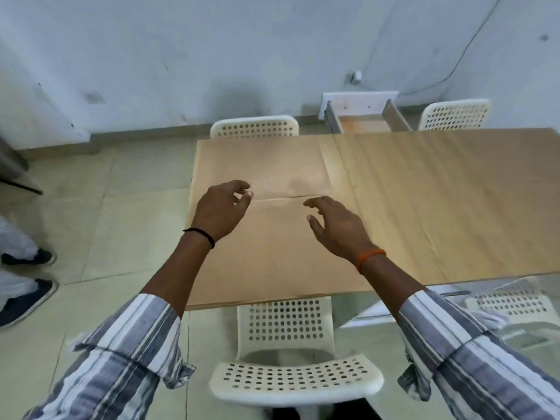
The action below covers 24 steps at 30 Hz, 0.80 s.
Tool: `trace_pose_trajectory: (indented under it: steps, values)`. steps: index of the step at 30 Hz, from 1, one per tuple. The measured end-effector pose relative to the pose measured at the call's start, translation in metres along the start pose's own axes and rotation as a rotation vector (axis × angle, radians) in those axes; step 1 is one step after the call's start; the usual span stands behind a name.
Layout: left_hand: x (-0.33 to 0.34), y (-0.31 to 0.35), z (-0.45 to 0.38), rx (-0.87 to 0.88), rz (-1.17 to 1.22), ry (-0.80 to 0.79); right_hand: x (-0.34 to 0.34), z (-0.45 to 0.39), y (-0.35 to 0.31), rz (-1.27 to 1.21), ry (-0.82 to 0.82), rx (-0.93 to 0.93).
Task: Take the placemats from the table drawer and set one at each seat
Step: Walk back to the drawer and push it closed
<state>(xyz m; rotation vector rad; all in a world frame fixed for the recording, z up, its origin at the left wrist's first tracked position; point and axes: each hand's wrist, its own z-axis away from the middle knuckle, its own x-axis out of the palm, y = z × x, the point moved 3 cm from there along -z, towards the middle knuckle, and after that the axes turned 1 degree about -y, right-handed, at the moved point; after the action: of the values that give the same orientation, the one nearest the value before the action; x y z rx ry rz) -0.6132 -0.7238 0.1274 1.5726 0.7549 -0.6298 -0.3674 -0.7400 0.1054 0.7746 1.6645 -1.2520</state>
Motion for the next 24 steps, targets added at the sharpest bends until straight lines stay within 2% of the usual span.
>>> trace_pose_trajectory:
  steps: [6,11,19,24]
  values:
    - [-0.052,0.079,0.028,0.157,0.066,0.134,-0.089,0.022,-0.033,0.019,0.134,-0.038]
    - [-0.079,0.128,0.065,0.217,0.083,0.21,-0.146,0.057,-0.05,0.008,0.251,-0.065]
    - [-0.118,0.159,0.123,0.282,0.024,0.284,-0.2,0.118,-0.077,0.001,0.417,-0.094]
    - [-0.148,0.159,0.145,0.298,0.03,0.317,-0.212,0.132,-0.107,-0.025,0.442,-0.131]
